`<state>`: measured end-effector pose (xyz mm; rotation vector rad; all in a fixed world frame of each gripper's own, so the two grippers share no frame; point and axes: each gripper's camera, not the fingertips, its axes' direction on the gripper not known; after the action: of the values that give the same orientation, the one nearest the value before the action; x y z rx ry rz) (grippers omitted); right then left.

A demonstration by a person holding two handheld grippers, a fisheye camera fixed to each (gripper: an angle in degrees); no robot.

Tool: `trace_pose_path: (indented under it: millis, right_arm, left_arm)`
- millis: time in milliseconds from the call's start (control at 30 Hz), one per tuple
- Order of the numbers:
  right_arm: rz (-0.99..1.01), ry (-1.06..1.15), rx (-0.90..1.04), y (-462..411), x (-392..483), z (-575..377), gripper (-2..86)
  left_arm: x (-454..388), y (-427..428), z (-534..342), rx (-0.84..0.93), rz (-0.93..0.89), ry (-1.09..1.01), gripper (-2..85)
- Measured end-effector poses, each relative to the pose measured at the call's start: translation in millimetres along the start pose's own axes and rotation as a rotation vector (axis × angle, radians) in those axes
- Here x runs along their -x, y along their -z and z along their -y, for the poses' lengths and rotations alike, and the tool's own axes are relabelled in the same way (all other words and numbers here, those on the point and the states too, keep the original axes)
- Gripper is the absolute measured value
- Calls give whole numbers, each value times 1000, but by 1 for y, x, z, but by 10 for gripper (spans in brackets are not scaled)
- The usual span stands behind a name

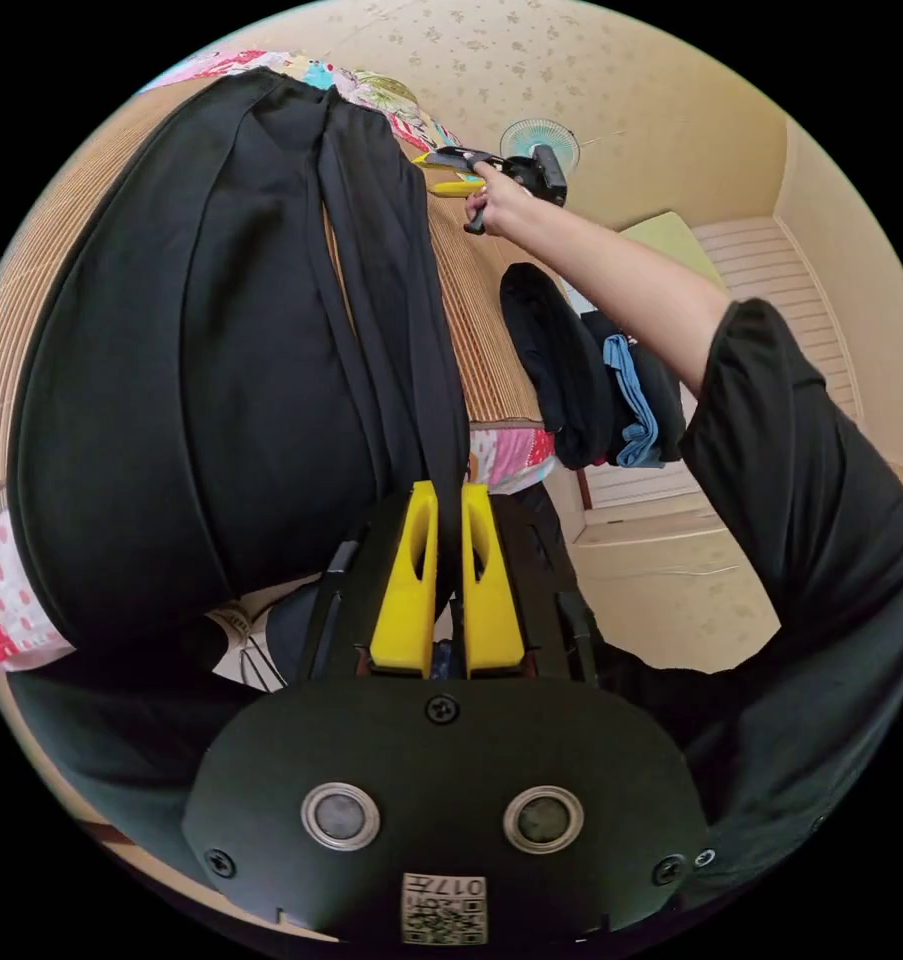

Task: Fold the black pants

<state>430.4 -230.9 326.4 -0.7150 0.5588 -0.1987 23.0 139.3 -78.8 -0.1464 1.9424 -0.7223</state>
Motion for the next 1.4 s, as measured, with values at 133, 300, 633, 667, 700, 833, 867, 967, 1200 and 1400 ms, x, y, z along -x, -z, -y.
trace_pose_path:
  millis: [133,300,633,667,700,833,867,967,1200,1400]
  right_arm:
    - [-62,-63,-16,-26,2,14,111]
    - [-140,10,-21,-36,34,28,46]
    - [-421,623,-306,-52,286,-22,25]
    - [-418,683,-339,-56,313,-31,25]
    - [-412,710,-353,-58,325,-36,25]
    - [-252,777,-332,-84,384,-52,26]
    - [-199,781,-298,-96,391,-53,27]
    - [-113,757,-180,-128,389,-54,28]
    - [95,768,-129,-112,340,-91,25]
    - [237,780,-75,-50,241,-194,27]
  left_arm:
    - [-5,2,-1,8,-19,17,41]
    - [-22,11,-4,12,41,-24,41]
    - [-39,82,-43,-111,15,48,40]
    - [-33,99,-52,-141,-1,86,39]
    - [-29,108,-57,-159,-7,104,39]
    - [2,154,-89,-225,-7,234,40]
    - [11,163,-96,-235,16,265,40]
    - [33,180,-108,-263,31,348,40]
    - [57,187,-120,-226,-33,423,50]
    - [63,200,-117,-208,-12,402,80]
